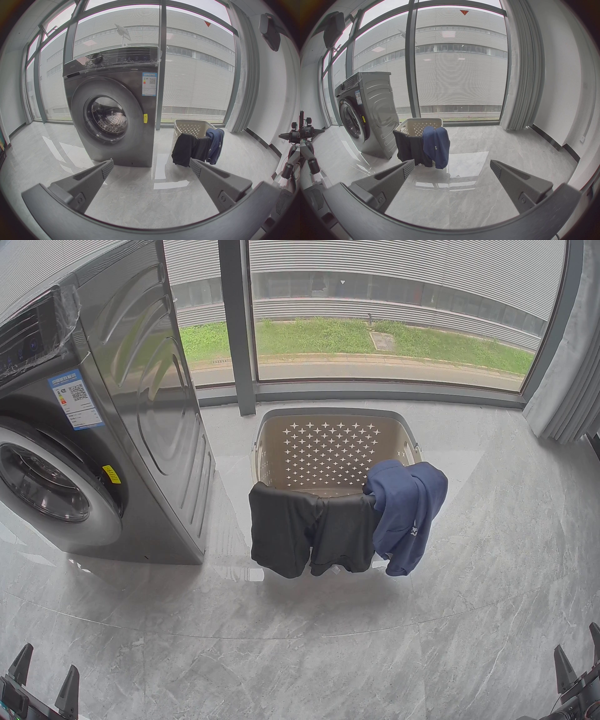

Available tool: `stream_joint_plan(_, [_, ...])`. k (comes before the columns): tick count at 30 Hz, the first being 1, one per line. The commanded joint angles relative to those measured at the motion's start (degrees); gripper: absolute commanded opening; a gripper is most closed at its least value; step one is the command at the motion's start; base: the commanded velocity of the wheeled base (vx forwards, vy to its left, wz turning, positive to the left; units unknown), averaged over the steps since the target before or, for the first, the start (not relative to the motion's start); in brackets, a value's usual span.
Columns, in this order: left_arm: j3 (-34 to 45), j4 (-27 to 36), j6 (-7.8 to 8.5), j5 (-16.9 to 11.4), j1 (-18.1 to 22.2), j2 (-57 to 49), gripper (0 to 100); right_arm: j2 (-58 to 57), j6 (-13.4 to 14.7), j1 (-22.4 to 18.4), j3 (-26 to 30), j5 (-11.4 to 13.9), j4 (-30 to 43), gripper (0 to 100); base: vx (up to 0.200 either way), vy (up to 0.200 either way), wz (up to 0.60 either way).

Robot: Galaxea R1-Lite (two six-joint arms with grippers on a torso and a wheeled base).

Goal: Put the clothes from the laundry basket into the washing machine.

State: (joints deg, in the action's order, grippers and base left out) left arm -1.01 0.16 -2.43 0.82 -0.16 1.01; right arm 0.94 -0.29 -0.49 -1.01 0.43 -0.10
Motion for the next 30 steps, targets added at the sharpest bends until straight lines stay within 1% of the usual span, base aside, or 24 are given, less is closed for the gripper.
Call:
stream_joint_plan(1, [0.84, 0.02, -0.04, 0.06, -0.02, -0.57, 100, -0.85, -0.06, 0.05, 1.01, 0.01, 0.01, 100, 0.000, 0.000, 0.00])
stream_joint_plan(5, [0.84, 0.02, -0.04, -0.03, -0.02, -0.57, 100, -0.85, 0.03, -0.04, 1.01, 0.10, 0.01, 100, 0.000, 0.000, 0.00])
stream_joint_plan(29, [0.84, 0.02, -0.04, -0.03, -0.02, -0.57, 100, -0.85, 0.03, -0.04, 1.01, 0.01, 0.01, 100, 0.200, 0.000, 0.00])
stream_joint_plan(30, [0.84, 0.02, -0.04, 0.06, -0.02, -0.57, 100, -0.85, 0.03, 0.05, 1.01, 0.01, 0.01, 100, 0.000, 0.000, 0.00])
